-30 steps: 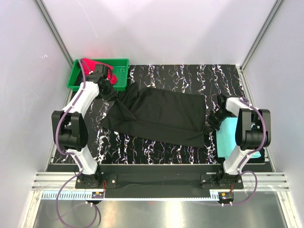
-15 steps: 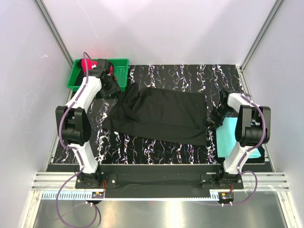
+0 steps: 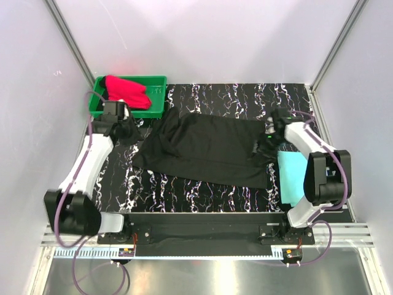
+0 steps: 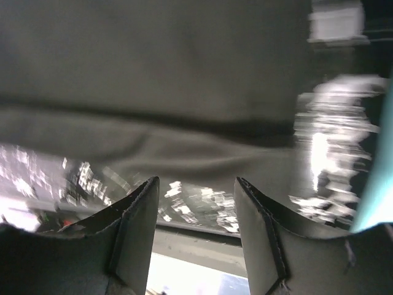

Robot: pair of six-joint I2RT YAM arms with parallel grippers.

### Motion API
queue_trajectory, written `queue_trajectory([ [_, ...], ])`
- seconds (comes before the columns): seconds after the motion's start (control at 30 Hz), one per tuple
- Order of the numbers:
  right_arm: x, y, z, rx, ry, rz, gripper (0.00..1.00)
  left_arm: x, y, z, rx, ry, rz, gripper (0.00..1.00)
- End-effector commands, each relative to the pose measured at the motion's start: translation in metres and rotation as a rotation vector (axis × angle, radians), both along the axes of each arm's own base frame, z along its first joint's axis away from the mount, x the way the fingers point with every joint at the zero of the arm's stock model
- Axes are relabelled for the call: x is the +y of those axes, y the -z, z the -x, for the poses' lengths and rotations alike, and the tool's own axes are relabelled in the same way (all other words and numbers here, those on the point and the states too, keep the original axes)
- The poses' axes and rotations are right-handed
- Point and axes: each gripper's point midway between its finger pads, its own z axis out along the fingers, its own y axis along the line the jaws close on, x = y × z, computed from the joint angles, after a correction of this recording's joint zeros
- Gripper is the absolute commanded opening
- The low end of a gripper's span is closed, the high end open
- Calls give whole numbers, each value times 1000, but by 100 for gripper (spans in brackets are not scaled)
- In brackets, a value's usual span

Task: Fold and stack the t-shirts
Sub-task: Fold the tshirt

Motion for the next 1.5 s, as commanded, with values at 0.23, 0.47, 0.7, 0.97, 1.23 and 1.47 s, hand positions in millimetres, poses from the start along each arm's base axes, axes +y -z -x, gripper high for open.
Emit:
queue_trajectory([
  [0.23, 103, -4, 4, -45, -181, -138, 57, -8, 78, -36, 113, 45, 154, 26],
  [0.47, 120, 19, 19, -6, -227, -89, 56, 4, 110, -12, 205, -39, 162, 24],
  [0.7, 130, 24, 25, -3, -252, -77, 56, 15, 136, -11, 246, -68, 141, 23],
  [0.97, 115, 44, 32, 22, -221, -4, 57, 63, 173, 34, 403, -257, 118, 21],
  [1.23, 105, 44, 40, 10, -204, 28, 58, 78, 177, 78, 458, -387, 177, 21],
  [1.47, 100, 45, 54, 35, -177, 29, 58, 86, 148, 116, 448, -586, 160, 23],
])
